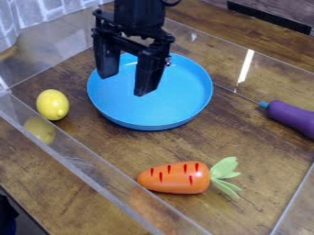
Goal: Put the lemon on the blue tray
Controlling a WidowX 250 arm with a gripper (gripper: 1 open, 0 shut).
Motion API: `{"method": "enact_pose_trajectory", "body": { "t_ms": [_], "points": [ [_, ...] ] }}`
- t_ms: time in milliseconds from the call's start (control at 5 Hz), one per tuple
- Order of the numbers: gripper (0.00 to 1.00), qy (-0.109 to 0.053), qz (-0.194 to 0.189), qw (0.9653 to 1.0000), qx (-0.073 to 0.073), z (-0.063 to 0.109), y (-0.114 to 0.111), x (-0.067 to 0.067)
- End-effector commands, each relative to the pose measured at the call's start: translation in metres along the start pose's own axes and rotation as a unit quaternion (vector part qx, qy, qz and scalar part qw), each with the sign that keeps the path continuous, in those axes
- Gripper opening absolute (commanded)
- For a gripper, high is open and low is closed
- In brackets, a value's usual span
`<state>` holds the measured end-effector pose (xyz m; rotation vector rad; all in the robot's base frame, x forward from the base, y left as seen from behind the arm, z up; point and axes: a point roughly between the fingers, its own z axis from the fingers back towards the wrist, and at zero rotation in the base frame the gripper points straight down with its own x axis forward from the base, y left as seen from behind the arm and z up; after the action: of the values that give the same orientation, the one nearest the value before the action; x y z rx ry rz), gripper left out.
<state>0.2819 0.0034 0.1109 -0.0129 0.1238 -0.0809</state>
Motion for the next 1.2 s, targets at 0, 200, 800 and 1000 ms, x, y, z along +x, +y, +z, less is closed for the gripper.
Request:
{"method": "enact_pose_trajectory", "body": {
  "t_ms": [0,200,800,1000],
  "points": [
    [1.00,-0.009,-0.008,0.9999,0.002,0.002,0.009,0.001],
    [1.00,-0.005,-0.022,0.9997,0.003,-0.002,0.014,0.000],
    [1.00,0.007,-0.045,0.9990,0.002,-0.014,0.022,-0.002],
    [1.00,0.010,-0.054,0.9985,0.003,-0.017,0.027,-0.004]
  ]
}}
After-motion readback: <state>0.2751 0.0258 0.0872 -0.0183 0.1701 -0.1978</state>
